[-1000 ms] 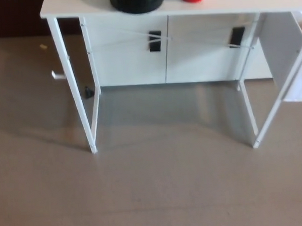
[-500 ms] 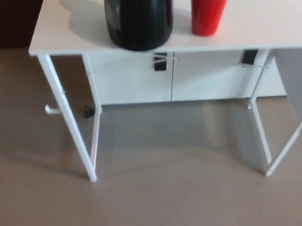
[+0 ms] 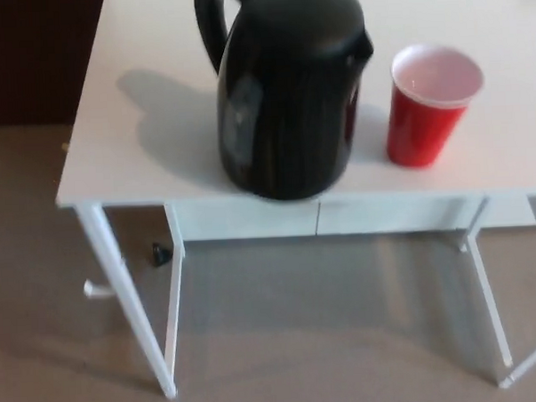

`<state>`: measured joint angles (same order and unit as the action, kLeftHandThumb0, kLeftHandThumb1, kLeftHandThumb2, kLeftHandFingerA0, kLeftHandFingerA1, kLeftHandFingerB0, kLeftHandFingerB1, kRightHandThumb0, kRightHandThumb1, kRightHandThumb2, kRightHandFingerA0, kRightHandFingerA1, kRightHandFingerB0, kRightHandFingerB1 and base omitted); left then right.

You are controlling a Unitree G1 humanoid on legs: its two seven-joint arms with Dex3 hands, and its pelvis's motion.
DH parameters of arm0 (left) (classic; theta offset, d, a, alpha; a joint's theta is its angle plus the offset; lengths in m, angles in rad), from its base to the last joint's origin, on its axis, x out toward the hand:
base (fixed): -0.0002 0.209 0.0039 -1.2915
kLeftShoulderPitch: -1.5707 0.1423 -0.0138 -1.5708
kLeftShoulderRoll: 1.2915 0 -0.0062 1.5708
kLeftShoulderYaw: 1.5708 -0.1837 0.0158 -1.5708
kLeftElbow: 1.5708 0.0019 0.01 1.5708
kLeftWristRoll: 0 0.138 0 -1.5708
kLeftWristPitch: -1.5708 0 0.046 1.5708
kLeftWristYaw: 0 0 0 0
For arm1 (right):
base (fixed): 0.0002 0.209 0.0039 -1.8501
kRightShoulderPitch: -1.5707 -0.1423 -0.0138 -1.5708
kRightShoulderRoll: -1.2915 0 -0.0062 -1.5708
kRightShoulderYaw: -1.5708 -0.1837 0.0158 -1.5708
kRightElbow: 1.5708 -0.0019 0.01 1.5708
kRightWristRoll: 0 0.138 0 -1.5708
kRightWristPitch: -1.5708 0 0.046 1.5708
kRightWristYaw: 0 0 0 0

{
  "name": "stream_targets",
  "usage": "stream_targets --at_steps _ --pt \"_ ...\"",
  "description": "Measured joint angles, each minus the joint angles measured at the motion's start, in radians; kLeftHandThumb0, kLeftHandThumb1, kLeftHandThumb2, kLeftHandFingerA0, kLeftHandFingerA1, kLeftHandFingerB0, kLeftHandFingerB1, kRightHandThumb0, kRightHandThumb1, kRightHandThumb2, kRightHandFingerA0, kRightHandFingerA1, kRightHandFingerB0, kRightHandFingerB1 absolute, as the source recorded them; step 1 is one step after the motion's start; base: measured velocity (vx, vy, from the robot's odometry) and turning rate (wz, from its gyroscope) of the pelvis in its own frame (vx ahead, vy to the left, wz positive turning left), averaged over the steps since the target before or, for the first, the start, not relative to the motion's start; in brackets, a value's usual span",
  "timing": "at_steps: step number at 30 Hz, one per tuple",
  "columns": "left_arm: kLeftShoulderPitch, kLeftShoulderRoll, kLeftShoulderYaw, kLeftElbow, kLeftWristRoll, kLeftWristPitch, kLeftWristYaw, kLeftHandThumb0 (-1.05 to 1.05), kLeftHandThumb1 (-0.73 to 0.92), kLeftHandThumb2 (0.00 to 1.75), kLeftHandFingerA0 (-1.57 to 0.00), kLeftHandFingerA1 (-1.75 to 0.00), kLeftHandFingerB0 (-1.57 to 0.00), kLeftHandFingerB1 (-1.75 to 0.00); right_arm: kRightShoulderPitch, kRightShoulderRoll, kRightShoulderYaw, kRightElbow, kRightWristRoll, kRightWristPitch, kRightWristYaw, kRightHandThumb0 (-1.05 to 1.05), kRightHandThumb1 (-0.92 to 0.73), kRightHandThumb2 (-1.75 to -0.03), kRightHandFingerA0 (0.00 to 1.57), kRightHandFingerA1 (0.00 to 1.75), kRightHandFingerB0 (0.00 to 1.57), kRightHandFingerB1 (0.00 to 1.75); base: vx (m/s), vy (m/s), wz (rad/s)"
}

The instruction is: The robot walk towards a table in front and uses its left hand to pick up the pot from the base and pour water to the cup on the right hand side

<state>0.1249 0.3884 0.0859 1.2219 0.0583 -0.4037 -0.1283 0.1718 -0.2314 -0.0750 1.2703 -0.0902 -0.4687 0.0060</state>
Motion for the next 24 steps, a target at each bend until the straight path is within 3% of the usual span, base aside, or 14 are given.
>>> stream_targets --at_steps 9,10,11,19,24 --pt "-0.012 -0.004 -0.003 -0.003 0.008 0.001 0.0 -0.09 0.33 0.49 -0.79 -0.5 -0.6 -0.45 -0.02 -0.007 0.003 -0.008 -0.004 -0.002 -0.014 -0.56 -0.7 -0.64 0.32 0.49 0.15 0.32 0.36 -0.225 0.11" --pt "-0.012 -0.004 -0.002 -0.002 0.008 0.001 0.0 -0.12 0.33 0.5 -0.78 -0.49 -0.59 -0.44 -0.02 -0.007 0.004 -0.008 -0.004 -0.001 -0.014 -0.44 -0.46 -0.98 0.27 0.61 0.02 0.47 0.32 -0.177 -0.23" --pt "-0.014 -0.004 -0.002 -0.001 0.008 0.001 0.0 -0.12 0.33 0.5 -0.78 -0.49 -0.59 -0.44 -0.022 -0.007 0.005 -0.008 -0.005 0.0 -0.015 -0.58 -0.69 -0.63 0.3 0.52 0.14 0.32 0.33 -0.169 -0.2" --pt "-0.031 0.01 0.006 -0.005 0.006 0.003 -0.002 -0.1 0.34 0.5 -0.79 -0.49 -0.59 -0.44 -0.032 0.004 0.013 -0.003 -0.013 -0.001 -0.017 -0.57 -0.7 -0.62 0.3 0.52 0.17 0.33 0.27 0.184 -0.17" --pt "-0.018 0.012 -0.002 -0.002 0.012 0.003 -0.001 -0.12 0.34 0.5 -0.81 -0.49 -0.6 -0.44 -0.03 0.006 0.018 0.001 -0.019 0.002 -0.02 -0.54 -0.68 -0.62 0.32 0.56 0.16 0.34 -0.01 0.104 -0.02"
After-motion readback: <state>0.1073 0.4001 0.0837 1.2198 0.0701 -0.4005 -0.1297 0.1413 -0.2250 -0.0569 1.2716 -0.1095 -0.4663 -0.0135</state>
